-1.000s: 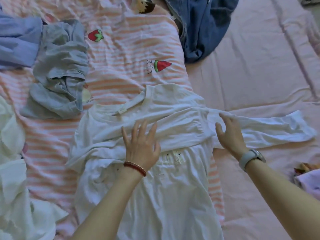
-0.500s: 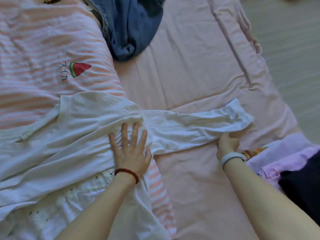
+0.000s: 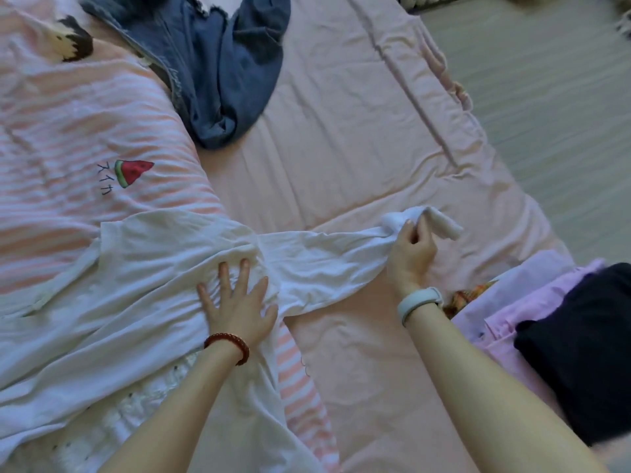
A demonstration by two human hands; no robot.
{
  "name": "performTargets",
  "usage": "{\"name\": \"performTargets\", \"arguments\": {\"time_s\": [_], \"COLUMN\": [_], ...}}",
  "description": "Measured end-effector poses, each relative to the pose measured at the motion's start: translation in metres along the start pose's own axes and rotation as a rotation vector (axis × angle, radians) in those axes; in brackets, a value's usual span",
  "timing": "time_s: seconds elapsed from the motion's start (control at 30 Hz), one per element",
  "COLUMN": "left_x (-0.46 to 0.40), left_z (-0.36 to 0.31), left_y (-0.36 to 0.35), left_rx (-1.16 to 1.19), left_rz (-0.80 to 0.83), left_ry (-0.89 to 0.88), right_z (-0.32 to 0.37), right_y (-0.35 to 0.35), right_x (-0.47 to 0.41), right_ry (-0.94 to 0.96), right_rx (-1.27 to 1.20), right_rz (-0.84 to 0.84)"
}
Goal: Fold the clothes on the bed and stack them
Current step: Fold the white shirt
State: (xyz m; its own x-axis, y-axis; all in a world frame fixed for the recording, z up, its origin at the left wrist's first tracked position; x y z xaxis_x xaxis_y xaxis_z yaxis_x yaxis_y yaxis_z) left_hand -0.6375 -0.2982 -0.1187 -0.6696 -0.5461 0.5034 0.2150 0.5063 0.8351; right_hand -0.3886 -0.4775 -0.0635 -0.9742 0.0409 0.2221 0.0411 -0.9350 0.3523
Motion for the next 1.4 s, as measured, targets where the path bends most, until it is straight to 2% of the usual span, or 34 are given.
{"name": "performTargets", "arguments": {"time_s": [0.03,0.1,0.17,0.23,0.3,0.33,0.4,0.43,0.47,0.53,0.6,0.67,0.77,0.83,1.0,1.13,1.27,1.4], "left_x": [0.005,0.026,0.052,0.079,0.111,0.124,0.142,0.147,0.152,0.16,0.166,0.175,0.207,0.235,0.257,0.271,0.277,0.256], "left_z": [0.004,0.016,0.032,0.066,0.111,0.13,0.147,0.154,0.166,0.203,0.223,0.236,0.255,0.279,0.316,0.316,0.321,0.344], "left_y": [0.014,0.047,0.067,0.077,0.087,0.085,0.067,0.055,0.041,0.011,0.005,0.024,0.058,0.061,0.034,0.015,-0.014,0.008], "left_rx": [0.295,1.075,1.612,1.926,2.11,2.184,2.333,2.306,2.181,1.834,1.526,1.262,1.154,1.061,0.866,0.905,0.954,0.906], "left_rz": [-0.062,-0.209,-0.207,-0.255,-0.396,-0.413,-0.317,-0.269,-0.273,-0.382,-0.484,-0.651,-0.974,-1.079,-0.956,-0.968,-0.898,-0.893], "left_ry": [0.018,0.101,0.18,0.217,0.231,0.232,0.229,0.254,0.34,0.596,0.716,0.76,0.706,0.736,0.845,0.869,0.92,0.94], "right_z": [0.017,0.061,0.097,0.114,0.108,0.094,0.053,0.033,0.016,-0.005,-0.01,-0.008,0.003,0.01,-0.007,-0.018,-0.017,0.003], "right_y": [-0.01,-0.028,-0.049,-0.07,-0.094,-0.106,-0.125,-0.13,-0.133,-0.136,-0.135,-0.134,-0.129,-0.128,-0.139,-0.131,-0.115,-0.132], "right_x": [0.017,0.066,0.133,0.208,0.283,0.317,0.364,0.378,0.385,0.384,0.372,0.357,0.341,0.338,0.347,0.345,0.325,0.326], "right_ry": [0.087,0.373,0.718,1.008,1.233,1.299,1.376,1.403,1.416,1.374,1.299,1.209,1.121,1.116,1.101,0.991,0.853,0.933], "right_rx": [0.009,0.022,0.059,0.117,0.204,0.262,0.403,0.476,0.548,0.665,0.725,0.763,0.774,0.783,0.905,0.869,0.772,0.769], "right_rz": [0.07,0.187,0.322,0.444,0.647,0.773,0.977,1.029,1.058,1.068,1.014,0.959,0.872,0.823,0.868,0.886,0.778,0.757]}}
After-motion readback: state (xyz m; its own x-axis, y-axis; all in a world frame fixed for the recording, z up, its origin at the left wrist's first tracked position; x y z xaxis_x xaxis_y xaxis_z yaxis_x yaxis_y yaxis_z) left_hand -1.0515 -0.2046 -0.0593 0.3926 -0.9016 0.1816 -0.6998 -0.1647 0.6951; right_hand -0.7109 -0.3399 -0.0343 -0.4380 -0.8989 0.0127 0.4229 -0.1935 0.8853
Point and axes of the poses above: each hand's wrist, its own x-axis away from the middle knuckle, its own y-axis out of the back of the hand, z = x × y, the point moved 10 cm from there along -x, towards the middle knuckle, and after that the axes turned 7 degrees about -y, right-handed, at the moved point
